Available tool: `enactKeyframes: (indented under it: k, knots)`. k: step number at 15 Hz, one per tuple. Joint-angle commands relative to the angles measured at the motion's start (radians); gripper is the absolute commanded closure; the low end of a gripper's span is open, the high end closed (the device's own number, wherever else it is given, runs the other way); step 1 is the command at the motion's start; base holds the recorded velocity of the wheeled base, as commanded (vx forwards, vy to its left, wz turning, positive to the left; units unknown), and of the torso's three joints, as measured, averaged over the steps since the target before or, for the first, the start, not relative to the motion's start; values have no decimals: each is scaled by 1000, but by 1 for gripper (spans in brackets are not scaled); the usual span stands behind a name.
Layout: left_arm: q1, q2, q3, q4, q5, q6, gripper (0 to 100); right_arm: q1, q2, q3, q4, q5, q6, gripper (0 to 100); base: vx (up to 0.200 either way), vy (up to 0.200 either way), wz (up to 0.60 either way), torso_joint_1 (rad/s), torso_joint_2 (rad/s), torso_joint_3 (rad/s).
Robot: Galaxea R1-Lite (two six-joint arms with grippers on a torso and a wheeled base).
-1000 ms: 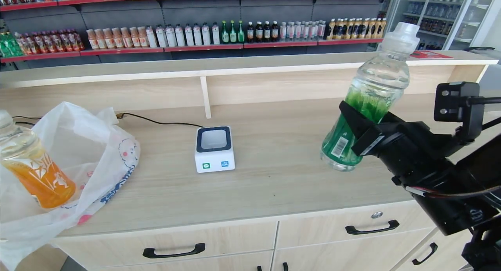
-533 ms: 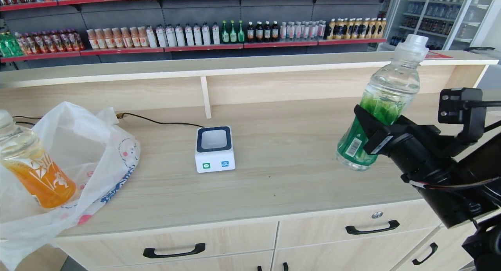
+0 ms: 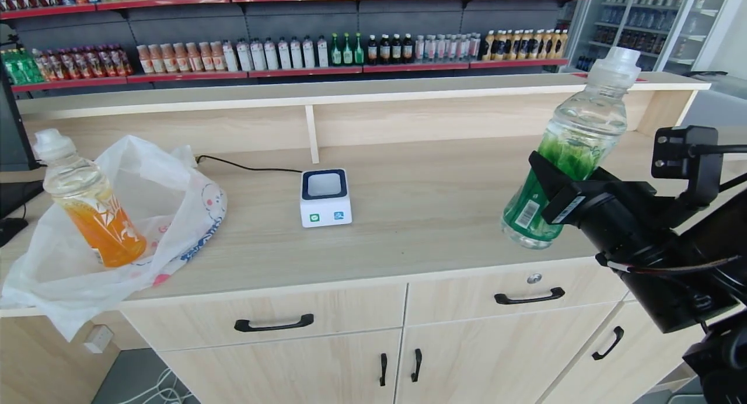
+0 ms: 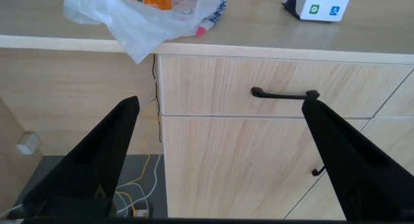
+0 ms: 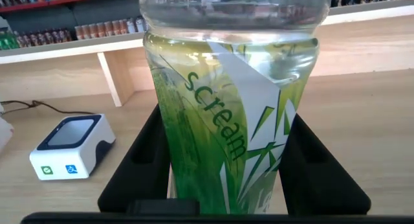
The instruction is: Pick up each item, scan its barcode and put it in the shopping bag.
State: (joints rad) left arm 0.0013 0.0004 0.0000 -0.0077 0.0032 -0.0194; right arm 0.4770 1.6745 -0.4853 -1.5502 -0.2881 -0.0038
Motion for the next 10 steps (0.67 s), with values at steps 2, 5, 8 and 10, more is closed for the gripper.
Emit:
enactKeyframes:
  k: [2, 5, 8, 10]
  knots:
    - [0, 1, 0, 0, 1, -1, 0, -6, 1, -10, -1, 0, 1, 100, 0, 0, 0, 0, 0, 0]
    - [0, 0, 0, 0, 1, -1, 0, -6, -4, -12, -1, 0, 2, 100, 0, 200, 0, 11, 7, 1]
    - [0, 1, 0, 0, 1, -2, 0, -6, -12, -13, -1, 0, 2, 100, 0, 200, 0, 9, 9, 1]
    - [0, 1, 0, 0, 1, -2, 0, -6, -15, -13, -1, 0, 4, 100, 0, 200, 0, 0, 2, 5]
